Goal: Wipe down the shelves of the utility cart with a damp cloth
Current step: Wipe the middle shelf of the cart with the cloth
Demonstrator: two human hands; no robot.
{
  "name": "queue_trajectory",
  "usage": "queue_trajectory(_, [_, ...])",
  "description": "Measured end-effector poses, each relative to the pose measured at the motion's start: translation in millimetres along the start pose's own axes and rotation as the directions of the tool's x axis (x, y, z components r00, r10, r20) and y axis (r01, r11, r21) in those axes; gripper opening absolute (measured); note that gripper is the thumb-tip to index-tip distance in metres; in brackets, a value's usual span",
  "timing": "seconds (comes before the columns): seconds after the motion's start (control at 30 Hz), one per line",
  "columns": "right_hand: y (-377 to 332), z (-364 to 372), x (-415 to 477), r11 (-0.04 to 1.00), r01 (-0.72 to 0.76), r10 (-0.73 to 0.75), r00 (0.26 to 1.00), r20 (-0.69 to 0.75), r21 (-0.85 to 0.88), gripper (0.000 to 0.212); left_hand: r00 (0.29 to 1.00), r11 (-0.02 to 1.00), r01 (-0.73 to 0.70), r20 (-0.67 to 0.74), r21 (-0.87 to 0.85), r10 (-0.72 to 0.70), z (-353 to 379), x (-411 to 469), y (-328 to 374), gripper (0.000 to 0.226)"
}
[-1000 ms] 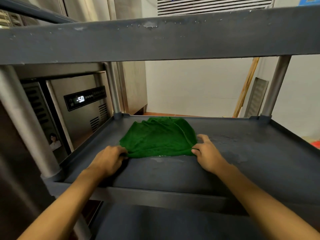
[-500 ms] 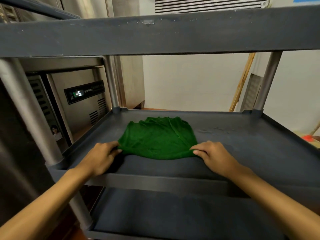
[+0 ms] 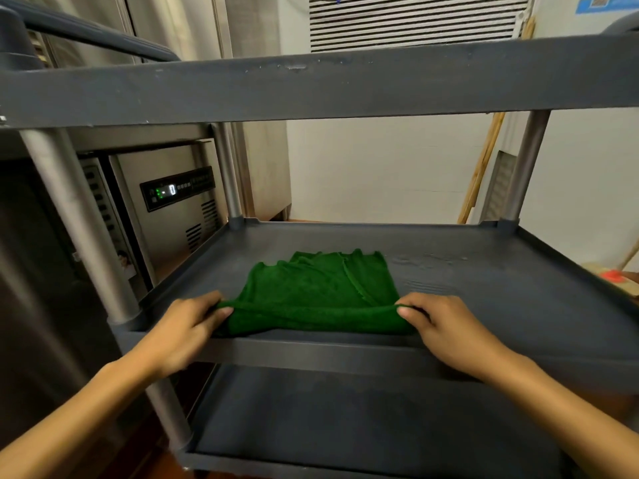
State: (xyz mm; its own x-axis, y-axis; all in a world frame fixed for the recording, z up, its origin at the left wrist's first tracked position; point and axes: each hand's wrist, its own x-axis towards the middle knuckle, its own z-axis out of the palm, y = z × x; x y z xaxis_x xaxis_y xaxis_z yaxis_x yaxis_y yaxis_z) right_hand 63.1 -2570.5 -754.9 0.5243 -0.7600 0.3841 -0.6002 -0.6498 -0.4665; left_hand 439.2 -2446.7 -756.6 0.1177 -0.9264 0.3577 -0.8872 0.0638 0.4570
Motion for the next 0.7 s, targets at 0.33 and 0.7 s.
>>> queue_trajectory(0.33, [-32,-35,-18,0.984,-0.113,0.103,0.992,0.078,0.135,0.017,0.999,0.952,-0.011,-0.048,-0.307,-0.005,-19,-18,19,0.038])
queue_trajectory(0.7, [-46,-71,1,0.555,-0.365,0.301,0.926,0.228,0.747,0.021,0.993,0.788,0.069,-0.037,-0.612,-0.116,-37,-9,50,0.061])
